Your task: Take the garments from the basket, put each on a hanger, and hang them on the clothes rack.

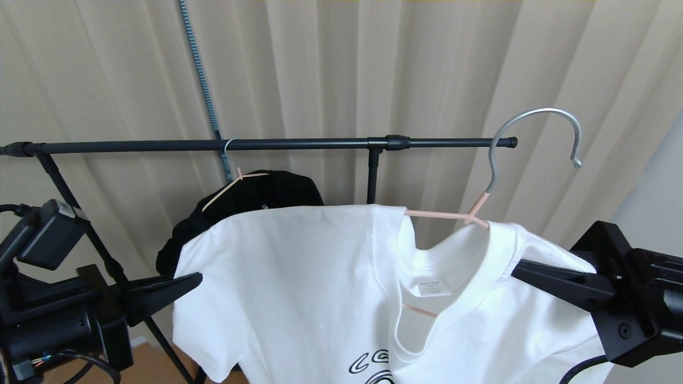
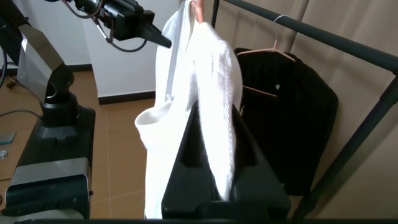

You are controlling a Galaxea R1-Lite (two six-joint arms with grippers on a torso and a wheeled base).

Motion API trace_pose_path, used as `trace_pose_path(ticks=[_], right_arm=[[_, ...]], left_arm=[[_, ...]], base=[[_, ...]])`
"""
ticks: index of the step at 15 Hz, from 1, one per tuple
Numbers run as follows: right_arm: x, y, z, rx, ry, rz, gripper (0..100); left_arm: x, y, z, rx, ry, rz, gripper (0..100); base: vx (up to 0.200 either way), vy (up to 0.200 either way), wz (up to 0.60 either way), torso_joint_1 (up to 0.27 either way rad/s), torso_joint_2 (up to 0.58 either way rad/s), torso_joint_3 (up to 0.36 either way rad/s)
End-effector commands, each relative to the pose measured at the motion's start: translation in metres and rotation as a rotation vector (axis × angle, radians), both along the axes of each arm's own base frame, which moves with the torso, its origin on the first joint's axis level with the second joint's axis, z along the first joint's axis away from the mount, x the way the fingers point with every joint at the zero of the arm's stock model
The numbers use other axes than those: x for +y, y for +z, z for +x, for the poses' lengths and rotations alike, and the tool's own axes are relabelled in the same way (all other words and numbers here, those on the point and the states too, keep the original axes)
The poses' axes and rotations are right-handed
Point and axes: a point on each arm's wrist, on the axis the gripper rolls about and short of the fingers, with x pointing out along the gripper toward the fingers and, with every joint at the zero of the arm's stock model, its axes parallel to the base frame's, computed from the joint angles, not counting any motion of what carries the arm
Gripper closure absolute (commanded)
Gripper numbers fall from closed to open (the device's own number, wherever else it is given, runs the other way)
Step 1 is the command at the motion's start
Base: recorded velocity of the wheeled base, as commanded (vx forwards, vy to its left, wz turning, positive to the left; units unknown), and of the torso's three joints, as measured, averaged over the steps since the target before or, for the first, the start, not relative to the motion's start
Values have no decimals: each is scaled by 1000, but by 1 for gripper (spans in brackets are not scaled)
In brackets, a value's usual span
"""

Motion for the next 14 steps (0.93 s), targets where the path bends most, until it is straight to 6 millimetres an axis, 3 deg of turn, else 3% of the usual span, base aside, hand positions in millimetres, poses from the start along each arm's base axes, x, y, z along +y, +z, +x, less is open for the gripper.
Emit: trace_pose_path(ticks=[1,14], right_arm=[[0,0,1,0,-3,0,100],[-11,5,4,-3,-20,11,100]], left_arm=[[0,0,1,1,0,0,100],[2,-2,-1,7,11,0,100]], base=[[0,0,0,0,0,0],[0,0,0,0,0,0]])
